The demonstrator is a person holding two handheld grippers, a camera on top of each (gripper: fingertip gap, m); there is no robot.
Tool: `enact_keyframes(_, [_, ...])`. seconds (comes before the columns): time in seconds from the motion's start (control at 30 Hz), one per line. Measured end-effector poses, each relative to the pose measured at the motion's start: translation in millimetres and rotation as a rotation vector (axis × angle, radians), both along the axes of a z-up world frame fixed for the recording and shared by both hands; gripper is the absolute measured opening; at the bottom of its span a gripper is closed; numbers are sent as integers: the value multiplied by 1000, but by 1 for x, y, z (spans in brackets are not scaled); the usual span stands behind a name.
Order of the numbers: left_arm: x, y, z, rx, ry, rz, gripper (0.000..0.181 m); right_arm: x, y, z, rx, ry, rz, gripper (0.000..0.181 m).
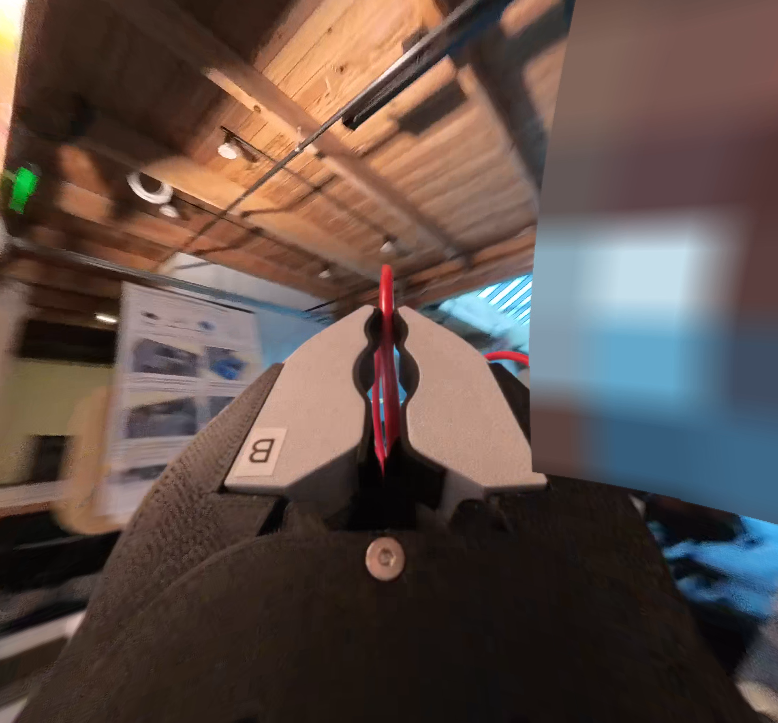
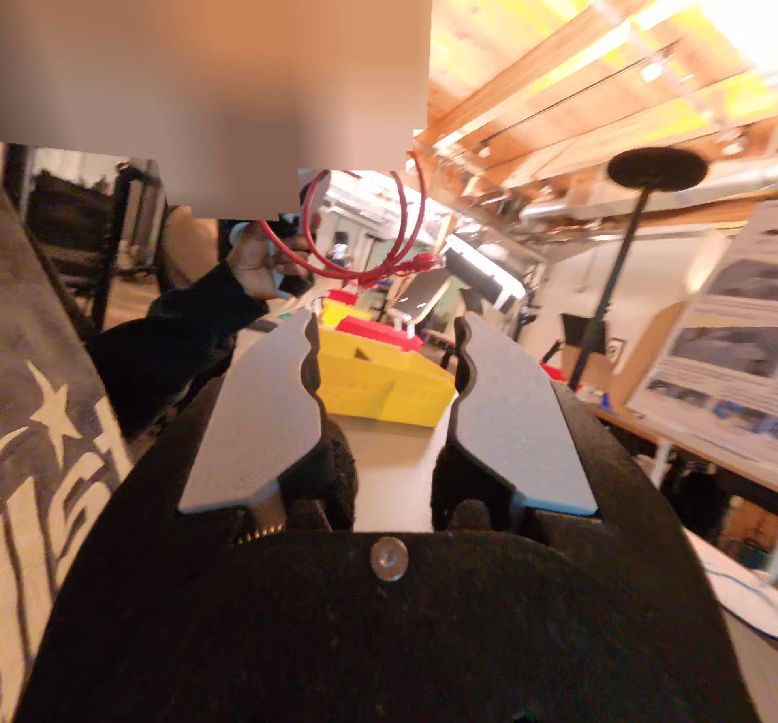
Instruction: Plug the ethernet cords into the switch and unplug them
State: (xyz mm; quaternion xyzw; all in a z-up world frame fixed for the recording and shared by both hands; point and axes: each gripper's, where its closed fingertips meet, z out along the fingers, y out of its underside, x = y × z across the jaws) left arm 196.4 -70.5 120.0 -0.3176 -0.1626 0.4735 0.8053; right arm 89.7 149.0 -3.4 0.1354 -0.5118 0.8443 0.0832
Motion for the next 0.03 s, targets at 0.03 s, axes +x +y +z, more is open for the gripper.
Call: enact_keyframes(0.03, [-3, 9, -8, 66, -7, -108, 5, 4, -6, -3, 33, 12, 29, 61])
